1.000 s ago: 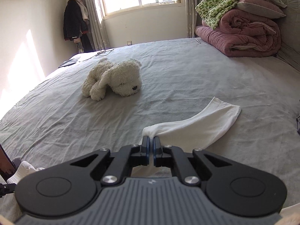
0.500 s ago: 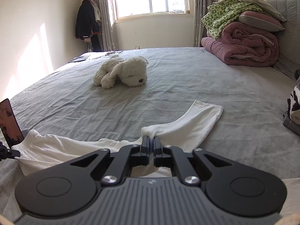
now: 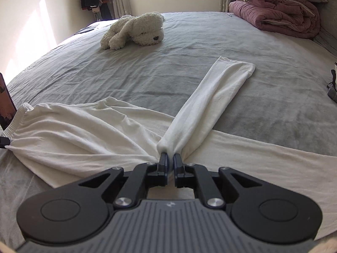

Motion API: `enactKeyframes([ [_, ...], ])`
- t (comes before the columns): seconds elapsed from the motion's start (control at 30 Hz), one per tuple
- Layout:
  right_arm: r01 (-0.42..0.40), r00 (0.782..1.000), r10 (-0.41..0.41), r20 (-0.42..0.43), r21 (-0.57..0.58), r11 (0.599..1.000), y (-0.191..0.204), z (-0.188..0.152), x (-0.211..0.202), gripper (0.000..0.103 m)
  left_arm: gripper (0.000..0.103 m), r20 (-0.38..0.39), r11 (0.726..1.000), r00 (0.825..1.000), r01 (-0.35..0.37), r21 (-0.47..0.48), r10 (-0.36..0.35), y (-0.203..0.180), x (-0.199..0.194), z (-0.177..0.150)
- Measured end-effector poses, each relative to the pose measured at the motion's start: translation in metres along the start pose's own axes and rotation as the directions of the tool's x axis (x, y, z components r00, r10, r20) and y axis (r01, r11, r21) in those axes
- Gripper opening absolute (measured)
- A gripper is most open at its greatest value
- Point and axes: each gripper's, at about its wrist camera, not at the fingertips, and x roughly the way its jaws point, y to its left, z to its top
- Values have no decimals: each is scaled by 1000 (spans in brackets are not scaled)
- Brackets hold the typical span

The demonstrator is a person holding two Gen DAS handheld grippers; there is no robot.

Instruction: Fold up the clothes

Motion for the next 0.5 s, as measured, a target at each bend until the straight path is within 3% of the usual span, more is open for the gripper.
enactKeyframes([
  [0.13,-11,1000,11,17,7,1000,-7,8,-8,36,34,89,996,994,-68,55,63,-14,-23,3],
  [0.33,2,999,-1,37,-20,1000,-16,30,-3,37,34,115,995,993,-10,104,-2,-44,-22,4],
  [0.5,8,999,-8,50,-11,1000,-26,52,11,37,34,34,979,997,56,198,-64,-90,6,-7],
])
